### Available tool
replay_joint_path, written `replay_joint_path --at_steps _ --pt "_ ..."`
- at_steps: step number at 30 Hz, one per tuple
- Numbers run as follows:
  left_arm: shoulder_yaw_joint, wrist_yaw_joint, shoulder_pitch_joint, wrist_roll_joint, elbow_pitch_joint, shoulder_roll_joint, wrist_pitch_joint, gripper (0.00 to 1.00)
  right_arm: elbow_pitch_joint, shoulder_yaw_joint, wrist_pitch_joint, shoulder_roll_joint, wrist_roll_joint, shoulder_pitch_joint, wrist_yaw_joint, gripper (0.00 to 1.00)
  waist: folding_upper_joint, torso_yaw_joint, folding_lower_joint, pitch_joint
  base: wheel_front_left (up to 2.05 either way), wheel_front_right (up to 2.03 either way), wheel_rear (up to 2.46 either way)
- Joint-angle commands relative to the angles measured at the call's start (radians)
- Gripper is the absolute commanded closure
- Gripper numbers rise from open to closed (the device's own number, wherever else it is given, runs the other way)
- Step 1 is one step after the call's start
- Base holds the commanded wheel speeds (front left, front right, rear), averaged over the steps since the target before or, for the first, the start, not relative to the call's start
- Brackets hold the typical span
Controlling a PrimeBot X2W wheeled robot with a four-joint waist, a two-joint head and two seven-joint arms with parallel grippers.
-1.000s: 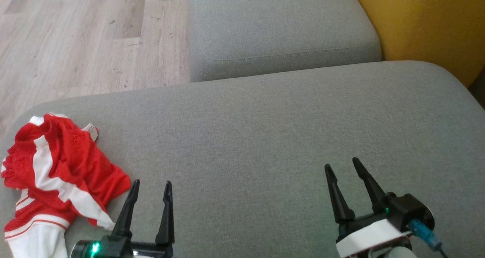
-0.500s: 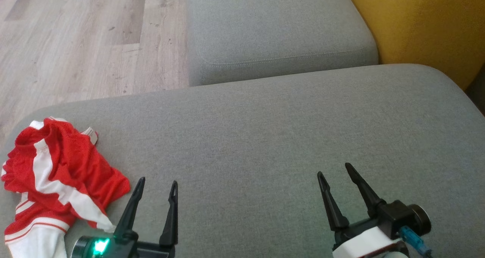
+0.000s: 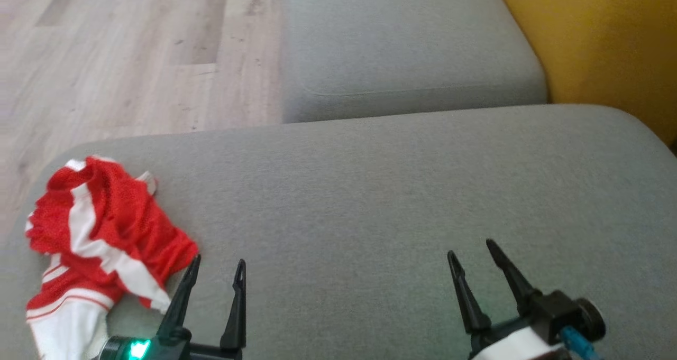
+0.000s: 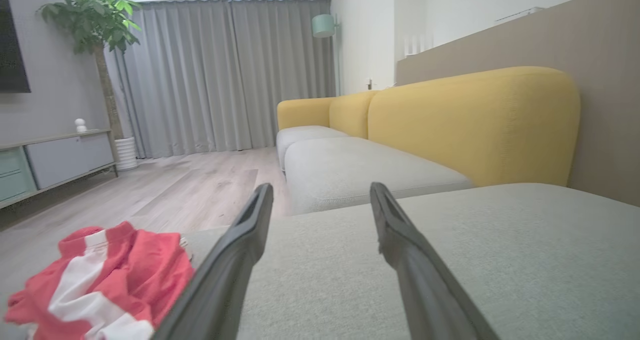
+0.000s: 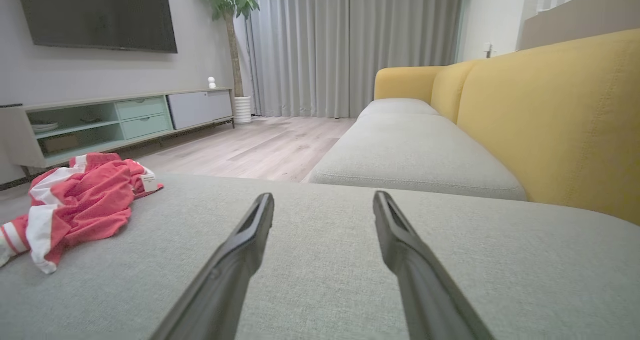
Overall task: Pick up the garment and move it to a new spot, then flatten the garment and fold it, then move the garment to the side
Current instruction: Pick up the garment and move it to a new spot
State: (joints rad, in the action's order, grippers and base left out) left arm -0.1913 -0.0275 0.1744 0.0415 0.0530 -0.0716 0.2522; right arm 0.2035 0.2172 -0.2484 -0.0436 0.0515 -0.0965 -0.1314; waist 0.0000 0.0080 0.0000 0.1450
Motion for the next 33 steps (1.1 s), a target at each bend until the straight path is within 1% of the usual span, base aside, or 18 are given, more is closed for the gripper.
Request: replay_joint_path --at_steps 1,9,10,16,21,22,24,29,31,33 --pt "0.043 0.002 -0.03 -0.011 -0.03 0.009 0.01 0.0 -0.031 0.024 -0.013 -0.007 0.0 0.02 0.001 0.0 0.0 0.038 0.0 0.006 0.0 0.0 0.0" --pt "0.076 0.004 -0.008 -0.017 -0.022 -0.002 0.01 0.0 -0.044 0.036 -0.013 -0.007 0.018 0.011 0.001 0.0 0.0 0.155 0.0 0.005 0.0 0.0 0.0" --pt "0.083 0.007 -0.003 -0.018 -0.025 -0.002 0.01 0.0 -0.045 0.031 -0.013 -0.007 0.019 0.007 0.001 0.0 0.0 0.19 0.0 0.002 0.0 0.0 0.0" --pt "0.109 0.012 -0.004 -0.019 -0.04 -0.009 0.01 0.0 -0.043 0.024 -0.013 -0.007 0.013 0.007 0.001 0.0 0.0 0.282 0.0 -0.016 0.0 0.0 0.0" --pt "0.143 0.036 -0.002 -0.011 -0.063 -0.004 0.01 0.0 -0.042 0.009 -0.013 -0.007 0.004 0.005 0.001 0.0 0.0 0.356 0.0 -0.03 0.0 0.0 0.0" --pt "0.143 0.036 -0.002 -0.011 -0.063 -0.004 0.01 0.0 -0.042 0.009 -0.013 -0.007 0.004 0.005 0.001 0.0 0.0 0.356 0.0 -0.03 0.0 0.0 0.0" --pt "0.161 0.042 0.011 -0.009 -0.079 -0.004 0.01 0.0 -0.042 0.014 -0.013 -0.007 -0.001 0.002 0.001 0.0 0.0 0.377 0.0 -0.039 0.0 0.0 0.0" --pt "0.187 0.039 0.019 -0.017 -0.133 -0.017 0.01 0.0 -0.034 0.037 -0.013 -0.007 -0.032 0.012 0.001 0.0 0.0 0.398 0.0 -0.074 0.0 0.0 0.0" --pt "0.195 0.035 0.002 -0.022 -0.165 -0.029 0.01 0.0 -0.036 0.034 -0.013 -0.007 -0.045 0.017 0.001 0.0 0.0 0.398 0.0 -0.093 0.0 0.0 0.0" --pt "0.201 0.022 -0.043 -0.025 -0.196 -0.048 0.01 0.0 -0.044 0.025 -0.013 -0.017 -0.06 0.03 0.001 0.0 0.0 0.395 0.0 -0.129 0.0 0.0 0.0"
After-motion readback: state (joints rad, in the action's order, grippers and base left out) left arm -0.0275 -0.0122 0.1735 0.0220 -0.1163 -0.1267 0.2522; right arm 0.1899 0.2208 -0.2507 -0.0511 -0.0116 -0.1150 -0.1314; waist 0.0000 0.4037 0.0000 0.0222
